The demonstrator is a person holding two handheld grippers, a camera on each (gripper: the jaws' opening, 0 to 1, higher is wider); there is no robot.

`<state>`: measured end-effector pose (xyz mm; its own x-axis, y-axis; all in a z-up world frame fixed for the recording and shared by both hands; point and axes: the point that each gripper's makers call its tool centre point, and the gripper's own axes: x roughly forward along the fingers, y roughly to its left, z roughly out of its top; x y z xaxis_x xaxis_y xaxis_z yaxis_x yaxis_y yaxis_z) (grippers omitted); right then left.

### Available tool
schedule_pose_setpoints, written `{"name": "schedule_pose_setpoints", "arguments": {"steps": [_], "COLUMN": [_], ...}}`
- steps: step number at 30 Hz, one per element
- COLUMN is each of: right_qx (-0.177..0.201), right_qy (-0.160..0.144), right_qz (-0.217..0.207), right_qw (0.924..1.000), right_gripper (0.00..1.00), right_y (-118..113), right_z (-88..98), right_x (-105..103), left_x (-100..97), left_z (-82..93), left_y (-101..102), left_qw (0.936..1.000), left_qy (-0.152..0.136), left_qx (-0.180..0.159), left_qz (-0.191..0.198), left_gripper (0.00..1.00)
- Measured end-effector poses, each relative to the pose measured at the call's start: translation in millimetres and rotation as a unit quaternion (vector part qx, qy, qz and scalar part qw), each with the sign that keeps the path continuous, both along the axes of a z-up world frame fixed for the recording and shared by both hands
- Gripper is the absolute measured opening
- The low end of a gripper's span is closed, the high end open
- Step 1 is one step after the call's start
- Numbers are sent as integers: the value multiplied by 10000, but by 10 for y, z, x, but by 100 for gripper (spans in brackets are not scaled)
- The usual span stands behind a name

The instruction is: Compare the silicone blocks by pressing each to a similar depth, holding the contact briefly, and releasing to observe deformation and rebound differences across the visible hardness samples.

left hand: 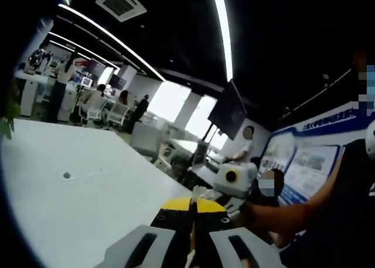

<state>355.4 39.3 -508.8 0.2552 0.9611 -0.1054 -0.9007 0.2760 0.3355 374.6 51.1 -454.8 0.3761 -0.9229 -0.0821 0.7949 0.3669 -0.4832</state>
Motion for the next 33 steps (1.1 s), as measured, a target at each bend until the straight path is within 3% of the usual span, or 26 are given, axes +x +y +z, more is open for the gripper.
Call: {"name": "schedule_pose_setpoints", "arguments": {"steps": [9, 13, 16, 22, 33], "right_qx": [-83, -94, -150, -186, -115], "right_qy": [125, 120, 141, 173, 143], "right_qz": [57, 41, 109, 137, 157], "right_qw": [9999, 9999, 9997, 9996, 9997], "right_gripper": [1, 1, 0, 0, 0], "right_y": [-6, -6, -6, -39, -30], "right_z": [-16, 1, -2, 44, 86], "right_x": [-4, -26, -56, -120, -144], "left_x": [-1, -24, -57, -112, -92], "left_z": [-27, -12, -15, 31, 70], "left_y": [12, 12, 10, -27, -16], "left_qw": [10000, 9999, 9999, 9996, 9999], "left_qy": [2, -135, -53, -204, -75], "left_qx": [-50, -34, -46, -12, -70], "left_qz": [17, -61, -144, -198, -111], "left_gripper": [0, 0, 0, 0, 0]}}
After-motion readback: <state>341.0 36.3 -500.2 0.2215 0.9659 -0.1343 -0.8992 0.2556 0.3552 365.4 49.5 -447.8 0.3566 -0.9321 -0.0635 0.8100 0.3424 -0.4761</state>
